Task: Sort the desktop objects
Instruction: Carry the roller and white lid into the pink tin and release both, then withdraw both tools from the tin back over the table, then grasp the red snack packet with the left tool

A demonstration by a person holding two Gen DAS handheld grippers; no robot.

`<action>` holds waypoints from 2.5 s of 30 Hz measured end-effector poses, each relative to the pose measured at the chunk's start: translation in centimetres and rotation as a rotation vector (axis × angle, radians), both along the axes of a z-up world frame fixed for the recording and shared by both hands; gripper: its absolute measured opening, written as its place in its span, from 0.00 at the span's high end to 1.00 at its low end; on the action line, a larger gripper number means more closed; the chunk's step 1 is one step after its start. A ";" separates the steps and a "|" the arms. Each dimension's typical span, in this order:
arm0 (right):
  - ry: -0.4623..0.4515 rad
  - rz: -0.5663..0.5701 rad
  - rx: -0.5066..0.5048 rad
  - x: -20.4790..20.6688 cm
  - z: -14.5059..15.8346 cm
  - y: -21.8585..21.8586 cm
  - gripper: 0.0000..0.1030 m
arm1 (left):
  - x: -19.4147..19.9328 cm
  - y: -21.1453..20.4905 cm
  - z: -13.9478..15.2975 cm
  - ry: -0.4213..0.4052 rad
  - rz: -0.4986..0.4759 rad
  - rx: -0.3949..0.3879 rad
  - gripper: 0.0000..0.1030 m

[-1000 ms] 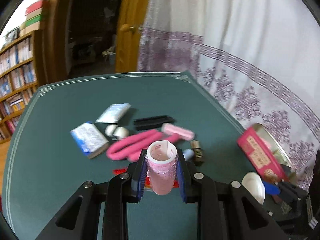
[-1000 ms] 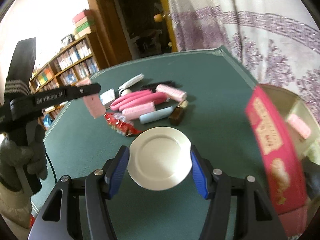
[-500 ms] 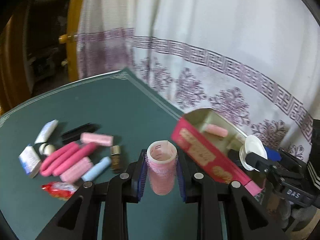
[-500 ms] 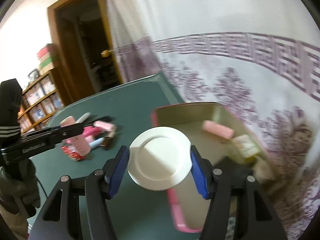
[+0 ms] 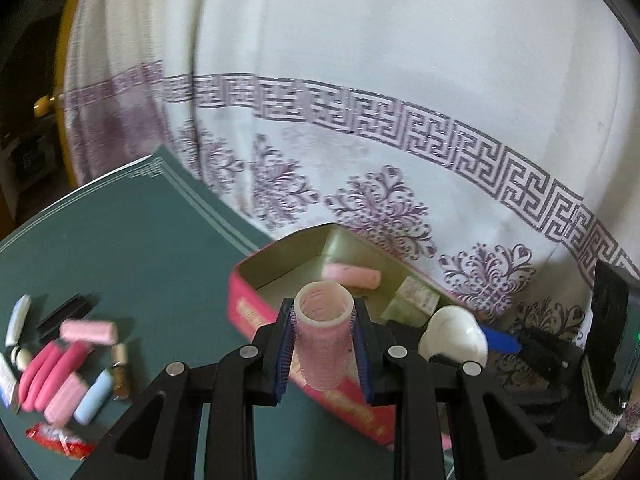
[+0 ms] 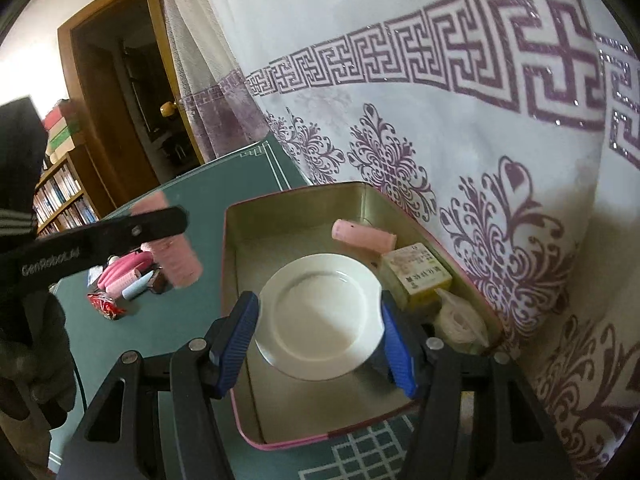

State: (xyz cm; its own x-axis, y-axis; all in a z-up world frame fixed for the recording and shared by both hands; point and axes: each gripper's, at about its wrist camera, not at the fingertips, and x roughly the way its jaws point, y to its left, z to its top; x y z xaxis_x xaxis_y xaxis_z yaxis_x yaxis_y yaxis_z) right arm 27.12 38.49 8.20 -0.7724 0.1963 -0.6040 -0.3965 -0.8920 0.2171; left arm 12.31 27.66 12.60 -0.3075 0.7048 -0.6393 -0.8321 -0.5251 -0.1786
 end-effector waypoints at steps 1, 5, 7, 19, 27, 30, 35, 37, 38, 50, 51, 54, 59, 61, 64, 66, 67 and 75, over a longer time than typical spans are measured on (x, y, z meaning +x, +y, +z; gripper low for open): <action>-0.002 -0.001 -0.002 0.0 -0.1 0.2 0.38 | 0.1 0.6 -0.1 -0.002 -0.009 -0.001 0.73; -0.012 -0.005 -0.017 0.2 -0.5 0.9 0.38 | 0.0 3.0 -0.5 -0.025 -0.041 -0.003 0.72; -0.022 -0.002 -0.031 0.2 -0.8 1.1 0.37 | -0.1 3.9 -0.9 -0.045 -0.061 -0.003 0.66; -0.029 -0.013 -0.040 0.1 -1.4 1.2 0.28 | -1.5 2.5 -1.0 -0.017 0.021 -0.010 0.26; -0.008 0.007 -0.029 -0.8 -0.4 -0.2 0.28 | -2.4 -0.2 -1.0 -0.011 0.085 -0.019 0.26; 0.003 0.023 -0.026 -1.5 0.1 -1.0 0.27 | -2.9 -1.8 -0.9 -0.007 0.116 -0.015 0.26; 0.016 0.074 -0.008 -3.0 0.8 -3.0 0.27 | -4.0 -5.2 -0.8 0.007 0.197 -0.020 0.26; 0.020 0.105 -0.001 -3.7 1.1 -4.1 0.27 | -4.7 -7.2 -1.0 0.014 0.247 -0.024 0.26; 0.021 0.116 0.001 -4.1 1.2 -4.5 0.27 | -4.9 -8.0 -1.1 0.018 0.267 -0.028 0.26; 0.006 0.263 -0.001 -8.0 0.8 -10.6 0.26 | -10.0 -19.9 -4.5 -0.058 0.560 -0.072 0.26; 0.003 0.274 -0.001 -8.4 0.7 -11.1 0.26 | -10.0 -20.4 -4.9 -0.059 0.573 -0.080 0.26; -0.008 0.293 -0.002 -9.0 0.4 -12.1 0.26 | -10.2 -20.8 -6.2 -0.058 0.600 -0.110 0.26; -0.040 0.306 -0.009 -9.8 -0.5 -13.1 0.26 | -10.6 -20.1 -8.2 -0.023 0.636 -0.179 0.26; -0.050 0.310 -0.015 -10.2 -0.9 -13.3 0.26 | -10.5 -20.4 -8.5 0.006 0.642 -0.199 0.26; -0.062 0.317 -0.019 -10.6 -1.3 -13.7 0.26 | -10.7 -21.3 -8.7 0.007 0.650 -0.205 0.26; -0.071 0.322 -0.023 -10.8 -1.6 -13.9 0.26 | -10.7 -22.4 -8.8 -0.014 0.656 -0.194 0.26; -0.075 0.325 -0.027 -11.0 -1.8 -14.0 0.26 | -10.7 -22.9 -8.8 -0.019 0.659 -0.194 0.25; -0.099 0.344 -0.046 -11.7 -2.8 -14.6 0.26 | -9.5 -27.9 -9.5 -0.085 0.667 -0.176 0.25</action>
State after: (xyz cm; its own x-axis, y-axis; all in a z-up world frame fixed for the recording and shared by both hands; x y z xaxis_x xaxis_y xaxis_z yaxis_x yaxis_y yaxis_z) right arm 15.37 23.93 5.40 -0.7260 -0.0942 -0.6812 -0.0954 -0.9672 0.2355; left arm 2.76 -0.27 3.10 -0.5829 0.2665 -0.7676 -0.3085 -0.9465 -0.0944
